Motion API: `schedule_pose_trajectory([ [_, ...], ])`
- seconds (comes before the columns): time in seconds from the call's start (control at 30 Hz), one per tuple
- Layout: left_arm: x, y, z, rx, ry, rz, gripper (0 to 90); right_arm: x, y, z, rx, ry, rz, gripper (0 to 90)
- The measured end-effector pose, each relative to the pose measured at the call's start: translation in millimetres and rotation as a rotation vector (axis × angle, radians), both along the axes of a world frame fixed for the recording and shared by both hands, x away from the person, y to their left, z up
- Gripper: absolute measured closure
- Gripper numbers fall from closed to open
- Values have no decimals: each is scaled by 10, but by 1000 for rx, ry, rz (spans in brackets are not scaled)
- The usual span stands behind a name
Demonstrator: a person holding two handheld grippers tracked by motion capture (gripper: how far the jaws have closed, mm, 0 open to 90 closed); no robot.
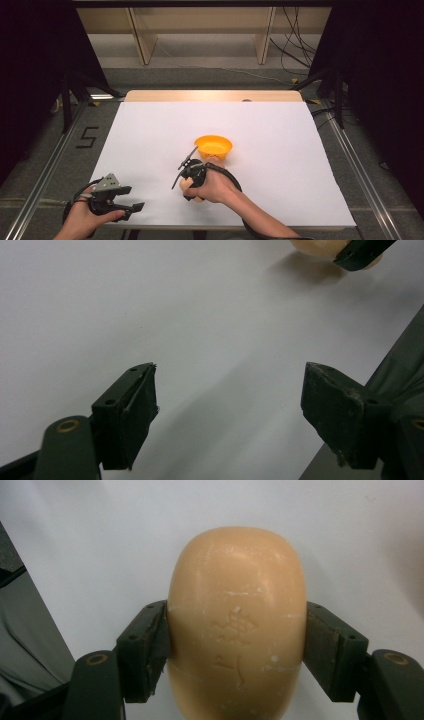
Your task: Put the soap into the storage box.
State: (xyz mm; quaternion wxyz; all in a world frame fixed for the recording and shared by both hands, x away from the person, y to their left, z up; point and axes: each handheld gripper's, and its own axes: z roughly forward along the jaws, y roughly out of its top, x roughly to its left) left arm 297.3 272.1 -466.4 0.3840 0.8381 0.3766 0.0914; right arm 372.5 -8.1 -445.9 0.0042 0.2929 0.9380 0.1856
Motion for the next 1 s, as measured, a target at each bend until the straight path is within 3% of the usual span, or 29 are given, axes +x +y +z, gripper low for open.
schedule_pose_trajectory([
  [0.63, 1, 1, -2, -1, 0, 2, 221, 12, -180, 50, 12, -52, -24, 335],
  [0.67, 1, 1, -2, -1, 1, 3, 221, 0, -182, 56, 15, -37, -45, 335],
  [1.0, 0, 1, -2, -3, 2, 5, 220, 23, -294, 89, 7, -51, -62, 335],
])
